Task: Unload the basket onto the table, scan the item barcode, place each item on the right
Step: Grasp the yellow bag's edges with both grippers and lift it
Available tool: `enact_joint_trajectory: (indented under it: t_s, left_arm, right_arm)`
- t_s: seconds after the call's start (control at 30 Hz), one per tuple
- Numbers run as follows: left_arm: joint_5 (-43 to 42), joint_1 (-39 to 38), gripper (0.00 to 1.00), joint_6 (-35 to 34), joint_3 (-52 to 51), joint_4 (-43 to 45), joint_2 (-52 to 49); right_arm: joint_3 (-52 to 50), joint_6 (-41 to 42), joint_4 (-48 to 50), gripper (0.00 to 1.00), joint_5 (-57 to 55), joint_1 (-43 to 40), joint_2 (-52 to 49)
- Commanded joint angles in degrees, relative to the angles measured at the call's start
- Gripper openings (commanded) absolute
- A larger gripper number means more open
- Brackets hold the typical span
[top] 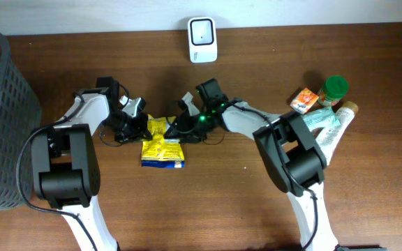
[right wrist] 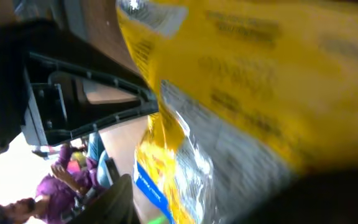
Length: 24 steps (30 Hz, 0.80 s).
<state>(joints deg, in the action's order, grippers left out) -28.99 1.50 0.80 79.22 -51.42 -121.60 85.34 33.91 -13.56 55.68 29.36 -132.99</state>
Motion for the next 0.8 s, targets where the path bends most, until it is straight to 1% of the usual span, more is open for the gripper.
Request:
enact_joint_trajectory:
  t_s: [0.0,0.1,0.17,0.23,0.33,0.37,0.43,0.5,0.63,0.77]
  left_arm:
    - [7.2,-1.0,0.00,-0.4,-3.8,-0.5,-5.0]
    - [7.1,-1.0,0.00,-0.4,-3.8,-0.5,-5.0]
    - [6.8,-1.0,0.00,-0.4,-3.8,-0.5,-5.0]
    - [6.3,-1.0,0.00,-0.4,-3.8,-0.5,-5.0]
    - [6.3,-1.0,0.00,-0.4,-3.8,-0.5,-5.0]
    - [6.3,-1.0,0.00,-0.4,-3.8,-0.5,-5.0]
    - [6.3,-1.0,0.00,-0.4,-3.8,-0.5,-5.0]
    - [6.4,-1.0,0.00,-0.3,-3.8,-0.2,-5.0]
    - [6.3,-0.9,0.00,0.9,-3.2,-0.5,-5.0]
    - [6.3,-0.1,0.00,3.7,1.1,-4.9,-2.4]
  right_arm:
    - [-0.8,6.3,5.5,0.41,-3.8,3.0,-4.7]
    - [-0.8,8.7,9.7,0.40,-4.1,3.6,-4.8]
    - [-0.8,12.1,11.9,0.38,-7.5,4.5,-4.8]
    - [-0.8,12.8,12.5,0.36,-9.7,5.6,-4.8]
    - [-0.8,12.7,12.2,0.26,-10.0,6.0,-4.8]
    - [-0.8,12.5,11.8,0.21,-9.5,5.5,-4.8]
    - [-0.8,10.4,11.8,0.15,-7.3,4.6,-4.8]
    - [-0.8,7.0,11.7,0.14,-4.3,3.5,-4.7]
    - [-0.8,2.0,11.5,0.04,0.7,1.1,-4.1]
    - [-0.8,-4.9,10.9,0.04,5.3,-1.8,-0.6]
